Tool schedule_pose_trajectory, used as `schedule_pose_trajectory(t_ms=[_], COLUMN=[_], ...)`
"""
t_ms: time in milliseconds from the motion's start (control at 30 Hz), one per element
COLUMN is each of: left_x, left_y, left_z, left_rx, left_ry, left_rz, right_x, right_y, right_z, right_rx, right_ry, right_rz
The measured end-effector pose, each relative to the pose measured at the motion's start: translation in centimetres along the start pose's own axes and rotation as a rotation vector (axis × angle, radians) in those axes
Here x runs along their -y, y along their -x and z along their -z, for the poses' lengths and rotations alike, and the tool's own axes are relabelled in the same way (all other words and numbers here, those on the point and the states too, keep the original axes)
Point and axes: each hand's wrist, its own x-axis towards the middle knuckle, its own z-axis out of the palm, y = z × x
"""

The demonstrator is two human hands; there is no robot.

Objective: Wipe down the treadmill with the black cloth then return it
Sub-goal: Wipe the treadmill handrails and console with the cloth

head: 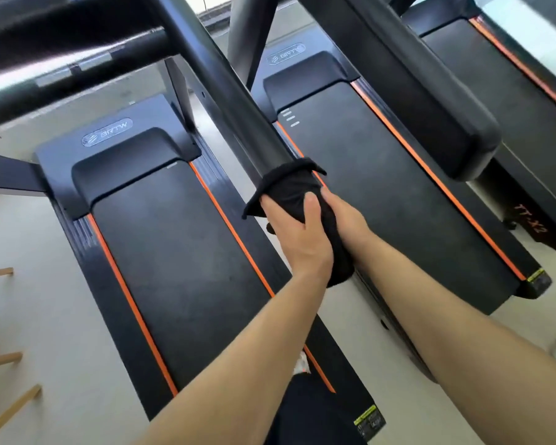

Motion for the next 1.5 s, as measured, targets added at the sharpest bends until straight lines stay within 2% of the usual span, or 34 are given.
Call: schedule_pose_trajectory(t_ms=[133, 233, 333, 400, 467, 600, 767, 833, 933, 1033, 1100, 1267, 1400, 1500], left_x=[-1.1, -0.9, 1.3, 2.9, 3.8, 3.9, 4.6, 5.2, 5.9, 4.8, 3.7, 3.5, 2.7, 2.3], left_y=[-2.9, -2.2, 1.7, 4.4, 5.6, 4.0, 1.5, 0.8, 2.8, 5.1, 4.4, 0.7, 3.0, 5.3], left_z=[0.5, 0.3, 0.2, 0.6, 0.9, 0.7, 0.8, 0.7, 0.3, -0.5, -0.9, 0.2, 0.5, 1.3], left_rx=[0.008, -0.014, -0.024, 0.013, 0.047, 0.058, 0.024, 0.016, -0.040, -0.047, -0.052, -0.098, -0.085, -0.012], left_ry=[0.036, 0.085, 0.041, 0.015, 0.017, 0.087, 0.279, 0.310, 0.337, 0.224, 0.171, 0.302, 0.366, 0.301], left_rz=[0.037, 0.036, 0.023, 0.013, 0.042, 0.062, 0.002, 0.061, 0.255, 0.277, 0.292, 0.322, 0.416, 0.518], right_x=[1.2, -0.9, -5.1, -8.3, -10.7, -10.4, -11.5, -11.1, -7.9, -6.0, -6.9, -10.4, -9.3, -7.0], right_y=[-2.0, -1.6, -0.7, -0.4, -0.7, -0.5, 0.6, 0.0, -0.6, -2.5, -2.8, -1.1, 1.9, 2.9], right_z=[-0.3, 0.3, 0.1, -0.4, -0.6, -0.5, 1.7, 2.3, 1.6, 1.3, 1.3, 0.2, -0.1, 0.0], right_rx=[0.103, 0.085, -0.036, -0.228, -0.365, -0.216, 0.073, 0.107, 0.095, 0.113, 0.097, -0.074, -0.058, -0.028], right_ry=[-0.038, -0.070, -0.029, 0.164, 0.223, 0.139, 0.318, 0.382, 0.301, 0.218, 0.180, -0.007, 0.153, 0.244], right_rz=[-0.031, 0.115, 0.413, 0.616, 0.715, 0.656, 0.889, 0.883, 0.863, 0.834, 0.757, 0.482, 0.543, 0.580])
